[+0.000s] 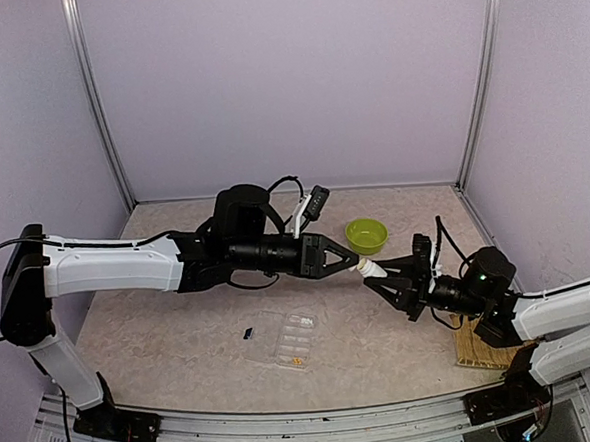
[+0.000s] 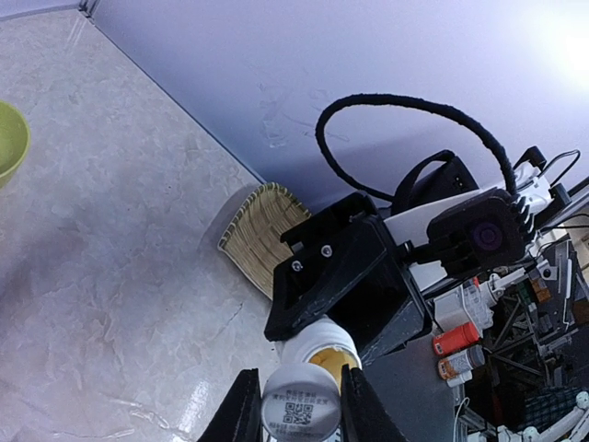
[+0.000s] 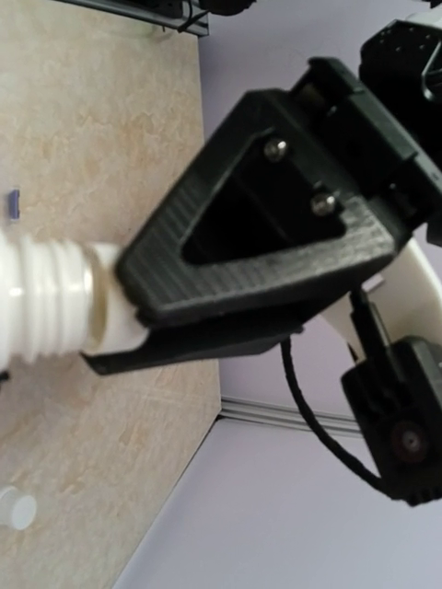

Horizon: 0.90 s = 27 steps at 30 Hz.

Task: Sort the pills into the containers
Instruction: Close the lid of the pill bottle.

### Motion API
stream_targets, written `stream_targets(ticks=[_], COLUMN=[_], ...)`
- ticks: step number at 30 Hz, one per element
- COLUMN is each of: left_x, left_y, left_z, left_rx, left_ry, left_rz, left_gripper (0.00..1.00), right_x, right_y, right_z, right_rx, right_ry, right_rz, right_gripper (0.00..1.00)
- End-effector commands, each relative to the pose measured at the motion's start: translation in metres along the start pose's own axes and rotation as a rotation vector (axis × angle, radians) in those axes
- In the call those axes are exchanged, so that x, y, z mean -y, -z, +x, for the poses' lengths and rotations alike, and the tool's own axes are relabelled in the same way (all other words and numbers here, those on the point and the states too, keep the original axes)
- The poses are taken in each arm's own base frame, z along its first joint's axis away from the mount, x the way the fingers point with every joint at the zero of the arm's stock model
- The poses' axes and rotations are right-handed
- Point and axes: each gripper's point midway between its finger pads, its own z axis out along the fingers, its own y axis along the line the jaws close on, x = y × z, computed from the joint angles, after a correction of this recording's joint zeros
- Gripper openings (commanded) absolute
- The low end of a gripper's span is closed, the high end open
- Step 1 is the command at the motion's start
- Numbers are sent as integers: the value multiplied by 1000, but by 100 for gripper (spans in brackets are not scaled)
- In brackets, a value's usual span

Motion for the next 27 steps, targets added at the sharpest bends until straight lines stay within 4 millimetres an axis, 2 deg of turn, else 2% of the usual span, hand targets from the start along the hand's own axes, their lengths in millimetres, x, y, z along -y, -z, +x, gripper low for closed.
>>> stream_targets(ticks=[1, 7, 27], left_x=[16, 22, 11], left_y=[3, 2, -7], left_z=[-7, -7, -4], left_rx=[23, 22, 11], left_ry=[-8, 4, -22], left_rz=[55, 88, 10], left_gripper=[25, 25, 25], right_x=[-1, -1, -2], right_y=[-6, -8, -12], right_z=[-9, -11, -12], right_rx=[24, 24, 20], right_ry=[20, 25, 29], right_rz=[-6, -10, -22], right_gripper=[14, 14, 14])
